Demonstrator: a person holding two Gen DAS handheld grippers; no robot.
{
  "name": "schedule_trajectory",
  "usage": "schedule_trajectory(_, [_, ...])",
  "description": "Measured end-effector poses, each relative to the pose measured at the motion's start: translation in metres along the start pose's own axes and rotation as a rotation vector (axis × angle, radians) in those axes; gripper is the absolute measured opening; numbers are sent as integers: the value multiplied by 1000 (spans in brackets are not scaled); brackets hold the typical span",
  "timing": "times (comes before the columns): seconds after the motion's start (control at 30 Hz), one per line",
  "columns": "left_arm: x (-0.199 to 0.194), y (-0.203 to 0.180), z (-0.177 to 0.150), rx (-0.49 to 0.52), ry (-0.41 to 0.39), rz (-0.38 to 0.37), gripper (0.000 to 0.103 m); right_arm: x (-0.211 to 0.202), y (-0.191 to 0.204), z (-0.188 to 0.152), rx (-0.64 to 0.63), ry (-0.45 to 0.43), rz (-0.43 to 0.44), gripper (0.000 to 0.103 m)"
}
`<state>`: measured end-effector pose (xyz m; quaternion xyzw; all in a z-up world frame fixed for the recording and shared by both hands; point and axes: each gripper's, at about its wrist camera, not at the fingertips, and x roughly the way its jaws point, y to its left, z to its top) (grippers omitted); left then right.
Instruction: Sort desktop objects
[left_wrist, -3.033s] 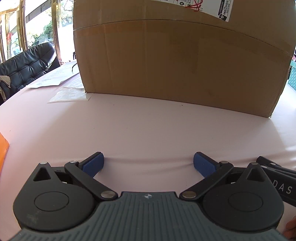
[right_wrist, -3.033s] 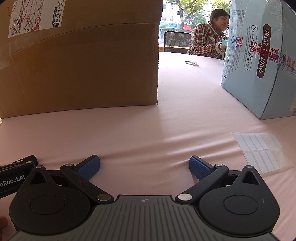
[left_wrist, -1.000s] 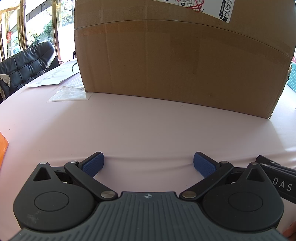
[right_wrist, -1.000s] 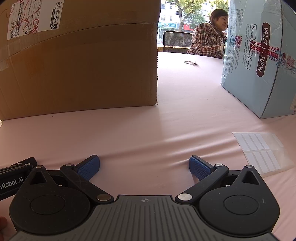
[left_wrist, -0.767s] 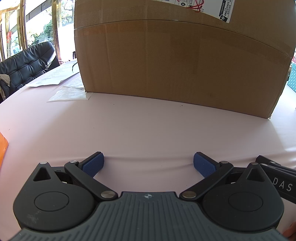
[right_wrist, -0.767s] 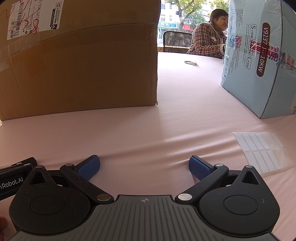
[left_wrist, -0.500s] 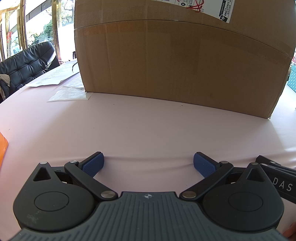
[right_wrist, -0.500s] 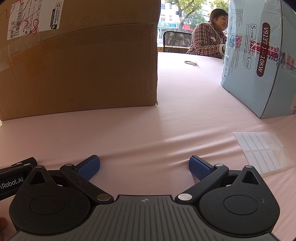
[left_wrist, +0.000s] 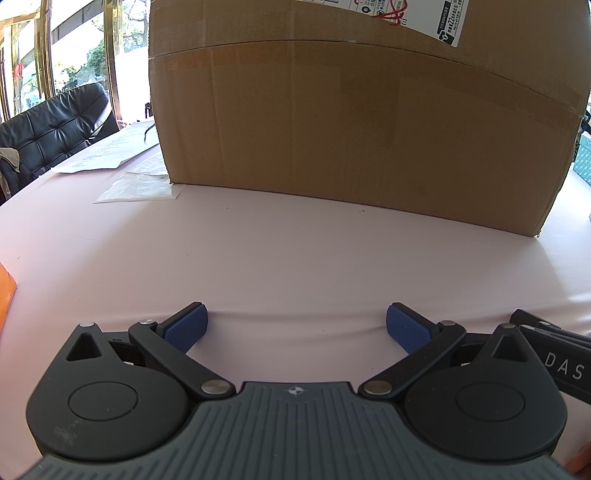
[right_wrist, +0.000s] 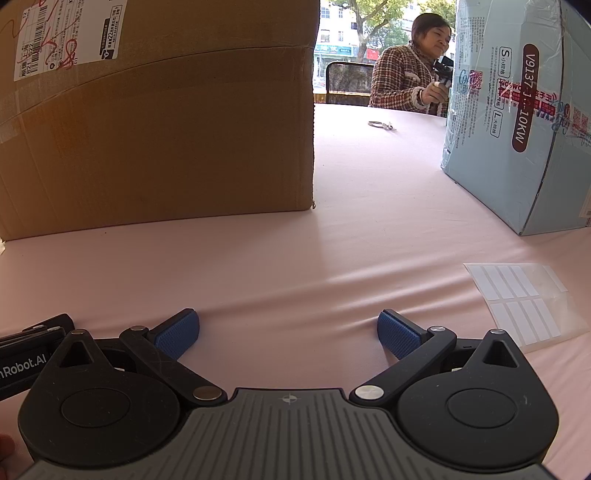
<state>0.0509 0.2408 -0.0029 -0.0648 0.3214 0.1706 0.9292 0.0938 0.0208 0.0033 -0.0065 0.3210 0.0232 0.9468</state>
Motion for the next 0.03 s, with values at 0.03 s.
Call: schedule_trajectory(0.03, [0, 0, 0, -2, -1, -2, 103, 0, -3, 1, 0, 0, 0, 103])
